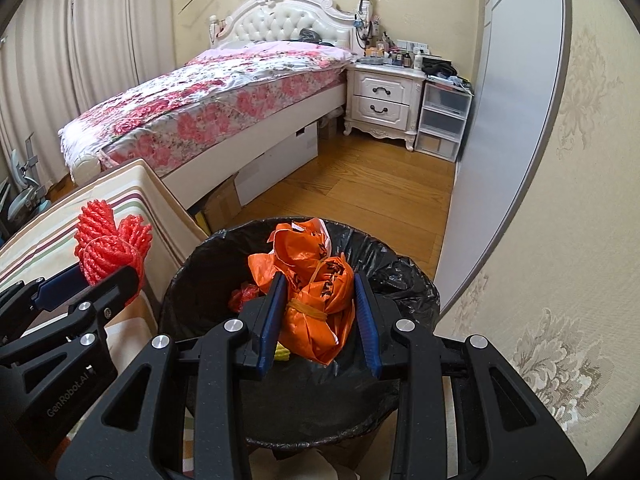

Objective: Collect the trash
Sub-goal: 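Open both grippers to drop the orange bag and red net into the bin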

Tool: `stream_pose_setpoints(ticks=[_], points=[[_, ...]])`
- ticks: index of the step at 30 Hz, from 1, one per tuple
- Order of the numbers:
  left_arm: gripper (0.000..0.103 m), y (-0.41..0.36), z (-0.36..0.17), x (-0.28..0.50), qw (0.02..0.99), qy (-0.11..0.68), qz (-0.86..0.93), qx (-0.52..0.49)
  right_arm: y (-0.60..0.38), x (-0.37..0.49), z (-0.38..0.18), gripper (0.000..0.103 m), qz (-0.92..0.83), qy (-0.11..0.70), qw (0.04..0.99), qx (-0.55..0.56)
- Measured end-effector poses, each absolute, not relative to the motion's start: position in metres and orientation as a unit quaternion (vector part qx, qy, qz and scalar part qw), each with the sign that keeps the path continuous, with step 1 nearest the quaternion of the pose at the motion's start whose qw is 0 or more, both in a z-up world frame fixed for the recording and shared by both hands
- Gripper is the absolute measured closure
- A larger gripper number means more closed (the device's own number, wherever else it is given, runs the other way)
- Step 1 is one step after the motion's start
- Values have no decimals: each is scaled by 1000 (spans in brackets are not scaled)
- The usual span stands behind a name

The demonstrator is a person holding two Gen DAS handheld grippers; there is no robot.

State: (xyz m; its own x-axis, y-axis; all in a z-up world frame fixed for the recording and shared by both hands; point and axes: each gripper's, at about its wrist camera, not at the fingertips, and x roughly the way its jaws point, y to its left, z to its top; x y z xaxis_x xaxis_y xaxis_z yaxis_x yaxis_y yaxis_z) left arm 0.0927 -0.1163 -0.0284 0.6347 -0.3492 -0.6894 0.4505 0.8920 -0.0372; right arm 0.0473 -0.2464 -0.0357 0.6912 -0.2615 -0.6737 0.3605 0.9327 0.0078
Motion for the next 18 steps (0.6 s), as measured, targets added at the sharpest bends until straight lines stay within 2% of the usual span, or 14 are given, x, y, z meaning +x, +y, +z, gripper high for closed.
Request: stream_pose_setpoints(ticks=[6,9,11,14,18], points=[[52,-126,-35,97,899,369,-224,79,-253,50,-42,69,-181,358,913,75],[49,-128,-39,101,895,375,-227,80,-256,52,-45,69,-182,363,911,77],[42,-129,-40,103,893,378,-229,83,-256,52,-47,67,-186,361,910,77],[31,-130,-41,104,892,380,-229,82,-257,50,-46,57,-194,357,911,76],[28,-127,-40,104,894,380,-224,76,-259,49,-45,54,-202,352,911,80]])
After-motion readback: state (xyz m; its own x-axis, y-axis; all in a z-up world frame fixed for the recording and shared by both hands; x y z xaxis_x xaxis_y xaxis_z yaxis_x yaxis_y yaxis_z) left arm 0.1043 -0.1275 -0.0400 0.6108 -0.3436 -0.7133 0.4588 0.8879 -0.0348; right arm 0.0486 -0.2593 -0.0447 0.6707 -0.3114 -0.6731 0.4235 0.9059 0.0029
